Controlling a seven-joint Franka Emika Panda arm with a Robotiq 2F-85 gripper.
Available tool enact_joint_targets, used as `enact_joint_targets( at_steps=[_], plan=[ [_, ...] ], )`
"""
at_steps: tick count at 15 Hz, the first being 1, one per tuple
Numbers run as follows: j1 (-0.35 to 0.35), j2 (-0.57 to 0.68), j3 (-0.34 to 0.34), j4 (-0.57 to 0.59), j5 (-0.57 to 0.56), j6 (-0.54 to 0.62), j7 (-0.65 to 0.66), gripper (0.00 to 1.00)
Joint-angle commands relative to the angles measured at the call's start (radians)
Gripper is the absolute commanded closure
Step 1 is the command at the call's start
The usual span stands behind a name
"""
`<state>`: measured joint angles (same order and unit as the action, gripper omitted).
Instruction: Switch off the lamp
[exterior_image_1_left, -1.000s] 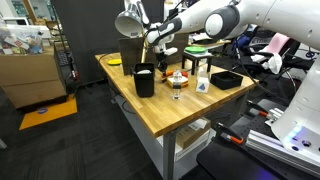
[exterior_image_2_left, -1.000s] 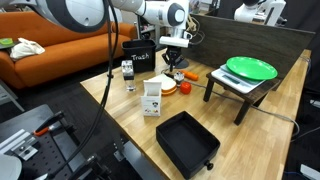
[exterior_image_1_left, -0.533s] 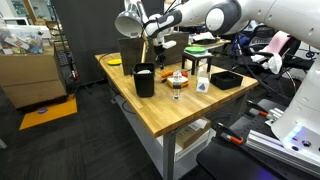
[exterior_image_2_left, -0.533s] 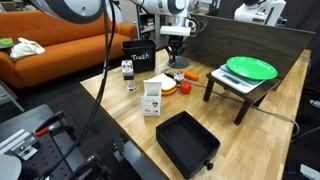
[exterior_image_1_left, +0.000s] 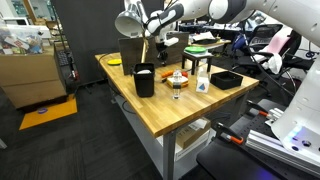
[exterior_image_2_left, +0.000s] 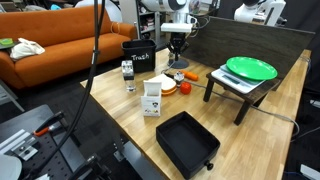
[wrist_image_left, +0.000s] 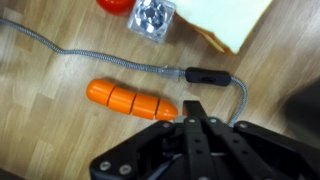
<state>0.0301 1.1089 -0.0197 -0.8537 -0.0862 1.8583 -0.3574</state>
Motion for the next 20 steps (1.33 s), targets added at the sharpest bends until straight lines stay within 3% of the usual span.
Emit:
enact_joint_targets(
  at_steps=[1, 11, 20],
  plan=[
    [0.009, -0.126, -0.027, -0.241, -0.027, 0.097, 0.025, 1.00],
    [-0.003, -0.399, -0.043, -0.706, -0.099, 0.381, 0.183, 1.00],
    [0.018, -0.780, -0.036, -1.242, -0.140, 0.620, 0.274, 1.00]
  ],
)
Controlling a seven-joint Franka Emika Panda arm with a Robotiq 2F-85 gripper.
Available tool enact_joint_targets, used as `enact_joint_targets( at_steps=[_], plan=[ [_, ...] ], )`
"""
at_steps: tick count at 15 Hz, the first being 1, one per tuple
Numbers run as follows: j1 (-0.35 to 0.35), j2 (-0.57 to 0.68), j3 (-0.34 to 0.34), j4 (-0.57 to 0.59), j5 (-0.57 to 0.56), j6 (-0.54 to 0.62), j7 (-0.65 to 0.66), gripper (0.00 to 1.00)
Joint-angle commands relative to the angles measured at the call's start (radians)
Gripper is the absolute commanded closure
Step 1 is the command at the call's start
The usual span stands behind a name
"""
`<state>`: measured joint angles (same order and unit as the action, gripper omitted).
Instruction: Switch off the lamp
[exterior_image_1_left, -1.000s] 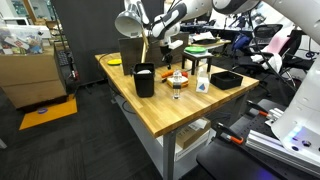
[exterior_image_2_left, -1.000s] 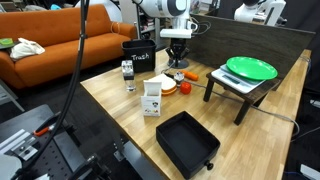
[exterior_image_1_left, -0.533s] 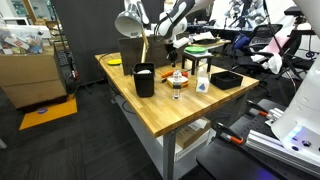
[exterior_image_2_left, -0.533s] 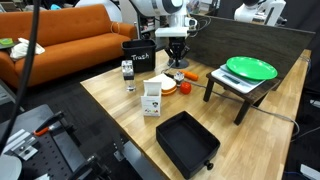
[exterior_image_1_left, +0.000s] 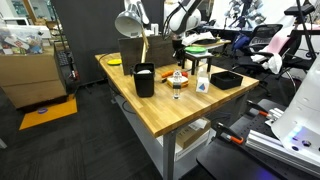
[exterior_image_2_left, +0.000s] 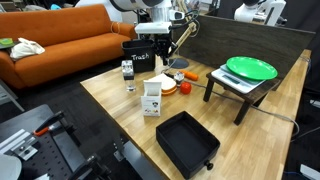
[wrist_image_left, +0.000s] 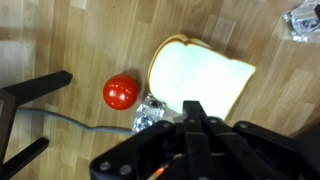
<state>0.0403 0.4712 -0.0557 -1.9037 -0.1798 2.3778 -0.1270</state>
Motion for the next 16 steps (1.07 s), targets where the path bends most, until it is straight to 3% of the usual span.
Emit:
enact_joint_targets(
  at_steps=[1, 5, 6, 7, 9, 11, 16],
  plan=[
    [0.015, -0.196, -0.001, -0.259, -0.062, 0.123, 0.061, 1.00],
    [0.023, -0.444, 0.022, -0.542, -0.086, 0.164, 0.101, 1.00],
    [0.018, -0.507, 0.040, -0.613, -0.043, 0.160, 0.066, 0.74],
    [0.016, -0.398, 0.037, -0.490, -0.064, 0.110, 0.085, 0.98],
    [0.015, -0.496, 0.051, -0.595, -0.058, 0.122, 0.083, 0.85],
    [0.012, -0.518, 0.051, -0.613, -0.057, 0.132, 0.082, 0.74],
    [0.012, -0.513, 0.051, -0.613, -0.057, 0.139, 0.082, 0.74]
  ],
)
